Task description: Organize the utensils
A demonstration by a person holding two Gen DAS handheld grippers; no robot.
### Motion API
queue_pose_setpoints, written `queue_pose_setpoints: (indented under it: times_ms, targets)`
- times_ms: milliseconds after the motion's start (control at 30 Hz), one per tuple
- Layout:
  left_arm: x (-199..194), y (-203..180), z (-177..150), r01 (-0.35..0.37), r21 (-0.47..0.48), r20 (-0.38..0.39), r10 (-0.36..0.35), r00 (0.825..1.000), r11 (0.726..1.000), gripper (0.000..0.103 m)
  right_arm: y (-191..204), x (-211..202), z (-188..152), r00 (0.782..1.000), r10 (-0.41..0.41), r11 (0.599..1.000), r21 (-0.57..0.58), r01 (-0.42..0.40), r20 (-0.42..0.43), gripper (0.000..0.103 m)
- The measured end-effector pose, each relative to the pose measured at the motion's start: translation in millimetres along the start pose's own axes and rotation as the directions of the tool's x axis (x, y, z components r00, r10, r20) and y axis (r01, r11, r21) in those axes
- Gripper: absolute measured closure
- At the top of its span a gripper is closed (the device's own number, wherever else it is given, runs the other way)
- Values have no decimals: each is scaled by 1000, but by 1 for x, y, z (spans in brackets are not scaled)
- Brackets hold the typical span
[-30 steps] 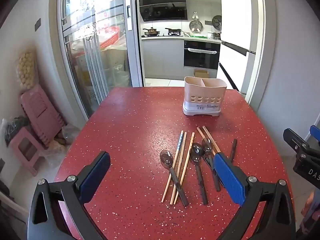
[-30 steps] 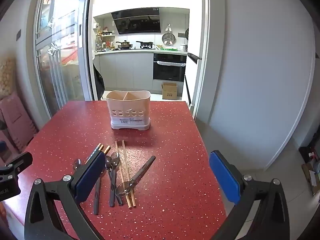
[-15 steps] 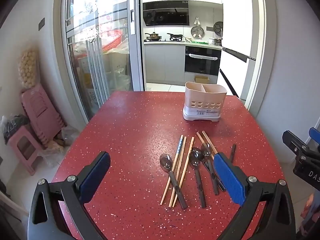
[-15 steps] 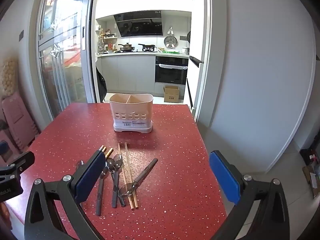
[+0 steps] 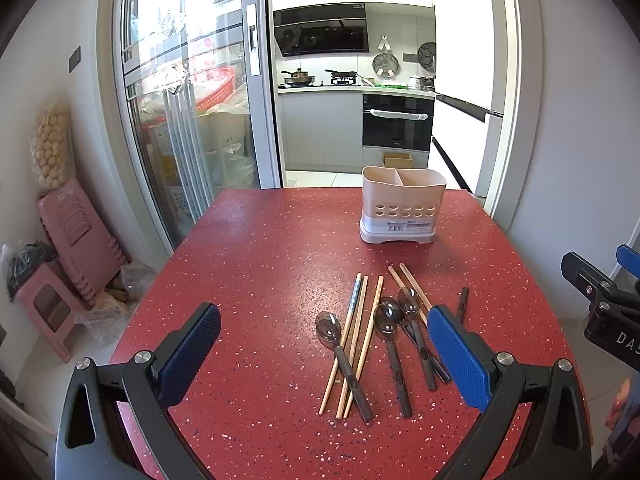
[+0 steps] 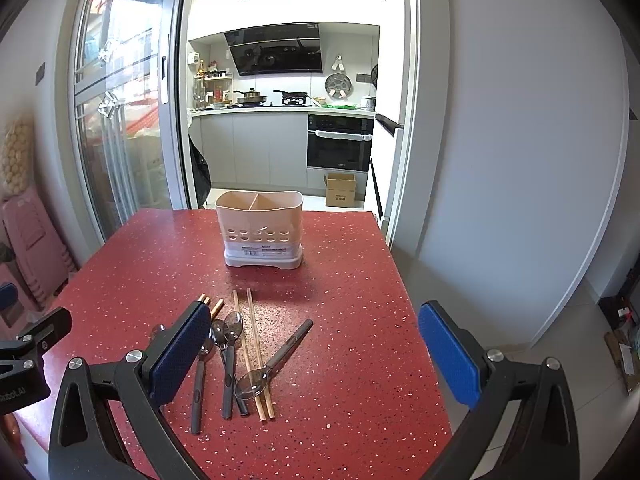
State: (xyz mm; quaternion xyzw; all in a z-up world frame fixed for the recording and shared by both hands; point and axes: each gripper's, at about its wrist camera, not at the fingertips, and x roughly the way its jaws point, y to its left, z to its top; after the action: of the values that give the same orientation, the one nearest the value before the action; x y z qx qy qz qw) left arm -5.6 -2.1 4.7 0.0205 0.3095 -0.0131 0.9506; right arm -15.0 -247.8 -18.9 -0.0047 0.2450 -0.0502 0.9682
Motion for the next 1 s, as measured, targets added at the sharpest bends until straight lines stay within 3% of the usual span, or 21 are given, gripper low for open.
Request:
queue_pose_setpoints:
  times_ms: [1000]
  targets:
    - [-1,-2,-1,-1,9,3,1,1000,1000,0,-4,1,-1,1000,-8,1000,1,8,8,0]
